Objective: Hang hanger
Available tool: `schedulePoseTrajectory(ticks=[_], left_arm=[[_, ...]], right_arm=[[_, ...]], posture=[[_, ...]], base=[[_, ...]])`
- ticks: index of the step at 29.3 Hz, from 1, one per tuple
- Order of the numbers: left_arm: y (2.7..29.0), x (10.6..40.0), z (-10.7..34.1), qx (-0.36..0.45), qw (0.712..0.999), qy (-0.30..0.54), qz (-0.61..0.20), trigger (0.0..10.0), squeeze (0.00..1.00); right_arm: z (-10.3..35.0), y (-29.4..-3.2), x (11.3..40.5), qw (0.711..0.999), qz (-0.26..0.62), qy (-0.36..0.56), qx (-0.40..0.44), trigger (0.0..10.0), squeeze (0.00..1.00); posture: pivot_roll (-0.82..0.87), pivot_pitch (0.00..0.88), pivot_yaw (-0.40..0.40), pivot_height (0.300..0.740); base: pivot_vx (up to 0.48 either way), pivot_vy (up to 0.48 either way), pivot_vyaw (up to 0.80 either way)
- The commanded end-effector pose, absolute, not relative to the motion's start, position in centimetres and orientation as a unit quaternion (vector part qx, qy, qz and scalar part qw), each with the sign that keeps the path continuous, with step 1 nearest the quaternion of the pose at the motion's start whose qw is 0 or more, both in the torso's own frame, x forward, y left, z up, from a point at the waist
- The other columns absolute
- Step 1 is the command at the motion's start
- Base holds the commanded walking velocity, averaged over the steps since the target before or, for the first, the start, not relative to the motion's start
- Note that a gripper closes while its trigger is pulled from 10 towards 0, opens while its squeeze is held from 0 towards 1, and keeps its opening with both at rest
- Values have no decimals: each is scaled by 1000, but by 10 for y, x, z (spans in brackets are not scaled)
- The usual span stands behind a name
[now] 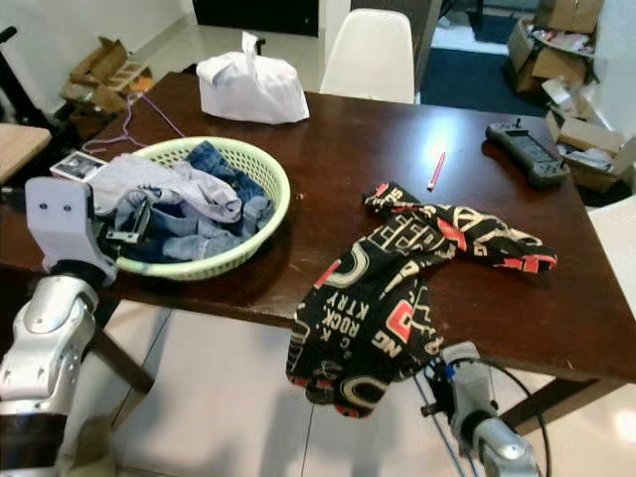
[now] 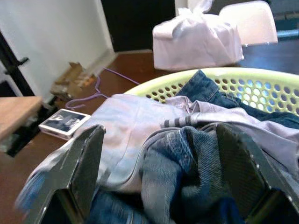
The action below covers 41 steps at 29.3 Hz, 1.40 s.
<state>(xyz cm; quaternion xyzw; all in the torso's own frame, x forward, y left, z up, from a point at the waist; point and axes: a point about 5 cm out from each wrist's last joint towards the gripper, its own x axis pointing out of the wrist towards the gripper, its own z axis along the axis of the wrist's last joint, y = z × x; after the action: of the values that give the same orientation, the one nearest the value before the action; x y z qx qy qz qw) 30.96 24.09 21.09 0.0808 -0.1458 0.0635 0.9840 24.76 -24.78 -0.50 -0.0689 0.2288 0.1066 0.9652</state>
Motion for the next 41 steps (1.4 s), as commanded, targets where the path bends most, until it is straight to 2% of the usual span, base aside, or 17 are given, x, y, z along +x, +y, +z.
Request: schedulePoseTrajectory(ticks=[1,7,17,21,22,24,26,28,29,31,32,33,34,38,39,41], left_arm=[[240,308,213,82,984,-145,59,10000,0],[224,313,234,76,989,-125,1,10000,0],[212,312,253,100,989,-106,-27,10000,0],[232,312,259,162,983,-82,32,10000,0],[254,310,260,186,975,-68,101,10000,0],[254,310,260,186,975,-68,101,10000,0],[286,292,257,182,956,-58,221,10000,0],[286,292,257,182,956,-58,221,10000,0],[297,274,248,132,950,-58,277,10000,0],[297,274,248,132,950,-58,277,10000,0],[305,257,239,62,944,-63,318,10000,0],[305,257,239,62,944,-63,318,10000,0],[319,229,229,-94,921,-104,363,10000,0],[319,229,229,-94,921,-104,363,10000,0],[325,212,217,-245,883,-165,366,10000,0],[325,212,217,-245,883,-165,366,10000,0]], right_arm=[[2,-250,253,970,99,211,-70,10000,0],[2,-252,254,970,96,213,-70,10000,0],[2,-252,254,969,96,215,-71,10000,0],[1,-252,254,969,95,215,-70,10000,0],[1,-252,254,969,94,216,-70,10000,0],[1,-252,254,969,94,216,-70,10000,0],[1,-252,254,969,93,217,-68,10000,0],[1,-252,254,969,93,217,-68,10000,0],[0,-252,254,969,93,218,-66,10000,0],[0,-252,254,969,93,218,-66,10000,0],[0,-252,254,969,94,219,-64,10000,0],[0,-252,254,969,94,219,-64,10000,0],[-1,-252,253,969,94,221,-58,10000,0],[-1,-252,253,969,94,221,-58,10000,0],[-1,-253,254,969,95,223,-54,10000,0],[-1,-253,254,969,95,223,-54,10000,0]], posture=[[30,164,-20,740],[33,167,-26,740],[33,167,-27,740],[32,164,-26,740],[33,161,-22,740],[33,161,-22,740],[33,161,-22,740],[33,161,-22,740],[48,160,-18,740],[48,160,-18,740],[58,161,-22,740],[58,161,-22,740],[67,161,-28,740],[67,161,-28,740],[89,167,-43,740],[89,167,-43,740]], base=[[0,0,0],[0,0,0],[0,0,0],[0,0,0],[0,0,0],[0,0,0],[0,0,0],[0,0,0],[0,0,0],[0,0,0],[0,0,0],[0,0,0],[0,0,0],[0,0,0],[0,0,0],[0,0,0]])
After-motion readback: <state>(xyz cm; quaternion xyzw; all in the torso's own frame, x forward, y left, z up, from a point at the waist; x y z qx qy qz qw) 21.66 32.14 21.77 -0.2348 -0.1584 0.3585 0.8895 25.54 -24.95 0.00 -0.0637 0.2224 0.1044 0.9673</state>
